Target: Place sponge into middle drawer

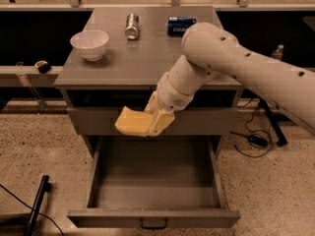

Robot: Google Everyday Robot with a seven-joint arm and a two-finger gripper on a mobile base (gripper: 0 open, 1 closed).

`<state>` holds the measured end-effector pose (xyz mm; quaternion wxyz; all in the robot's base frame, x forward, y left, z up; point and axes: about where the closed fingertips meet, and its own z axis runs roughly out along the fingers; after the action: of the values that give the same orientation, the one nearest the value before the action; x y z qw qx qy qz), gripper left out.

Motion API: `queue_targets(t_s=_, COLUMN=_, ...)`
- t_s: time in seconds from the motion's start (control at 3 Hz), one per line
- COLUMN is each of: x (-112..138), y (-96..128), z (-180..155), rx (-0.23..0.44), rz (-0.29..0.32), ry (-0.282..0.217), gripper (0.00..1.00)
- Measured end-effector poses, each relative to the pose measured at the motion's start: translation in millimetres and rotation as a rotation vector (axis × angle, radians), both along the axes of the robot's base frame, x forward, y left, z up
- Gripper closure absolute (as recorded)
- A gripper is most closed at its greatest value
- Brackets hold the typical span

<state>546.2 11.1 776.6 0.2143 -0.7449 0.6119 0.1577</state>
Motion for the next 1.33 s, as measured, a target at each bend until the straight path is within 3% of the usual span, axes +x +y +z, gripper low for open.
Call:
queue_targets(t_s=0.33, x=2, y=-4, z=-4, rx=0.012, rz=-0.026, ry=-0.020, gripper=1.00)
queue_targets(t_s=1.0, x=-6, y=-78, z=-113, rx=0.069, rz=-0.164, ry=0.031, gripper=1.00)
queue_targets(t_s=1.33, x=-13, y=-102, z=-150, rx=0.092, rz=-0.183, ry=0.045, gripper=1.00)
